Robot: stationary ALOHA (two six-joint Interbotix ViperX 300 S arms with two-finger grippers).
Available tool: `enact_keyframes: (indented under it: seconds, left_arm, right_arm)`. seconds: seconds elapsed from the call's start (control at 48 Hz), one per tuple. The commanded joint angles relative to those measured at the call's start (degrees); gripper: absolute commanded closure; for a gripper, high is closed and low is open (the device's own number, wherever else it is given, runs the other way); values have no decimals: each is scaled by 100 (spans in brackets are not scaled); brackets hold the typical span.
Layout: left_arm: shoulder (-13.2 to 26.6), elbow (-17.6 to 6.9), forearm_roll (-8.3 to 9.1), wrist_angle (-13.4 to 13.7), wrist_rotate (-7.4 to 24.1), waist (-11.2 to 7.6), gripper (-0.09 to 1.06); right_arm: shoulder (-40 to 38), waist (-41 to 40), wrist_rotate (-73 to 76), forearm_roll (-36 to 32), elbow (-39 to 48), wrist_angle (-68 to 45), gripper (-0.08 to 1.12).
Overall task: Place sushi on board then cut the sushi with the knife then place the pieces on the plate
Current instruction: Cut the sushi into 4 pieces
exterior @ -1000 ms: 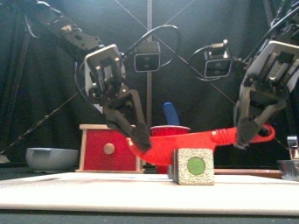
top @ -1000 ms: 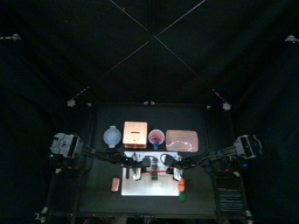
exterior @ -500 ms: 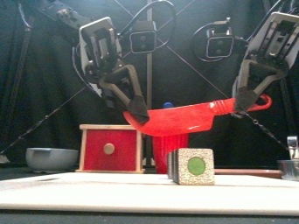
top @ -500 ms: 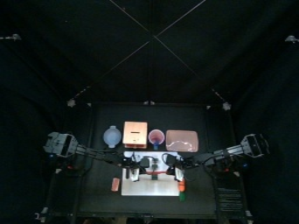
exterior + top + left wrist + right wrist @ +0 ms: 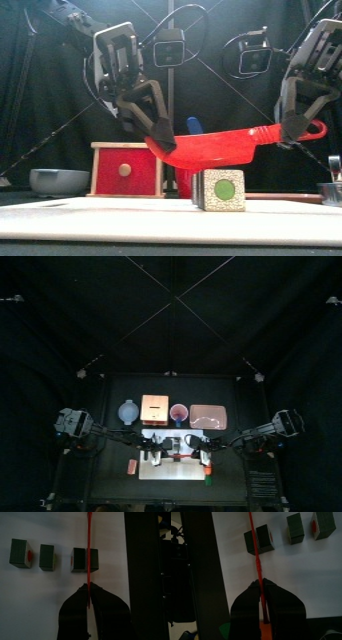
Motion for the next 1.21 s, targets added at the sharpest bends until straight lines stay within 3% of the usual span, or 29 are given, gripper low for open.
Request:
enact_keyframes:
  seconds: [0.021, 0.417, 0.792, 1.208]
  left_arm:
    - [-35, -18, 0, -53, 0, -26, 58]
    - [88, -18, -18, -79, 9, -26, 58]
    - [396, -53, -26, -79, -9, -62, 58]
    - [316, -44, -316, -44, -9, -246, 58]
  right_arm:
    - [-44, 35, 18, 0, -9, 35, 73]
    - [70, 35, 26, 35, 9, 44, 73]
    - [677, 123, 18, 88, -62, -9, 73]
    - [747, 492, 18, 413, -237, -26, 73]
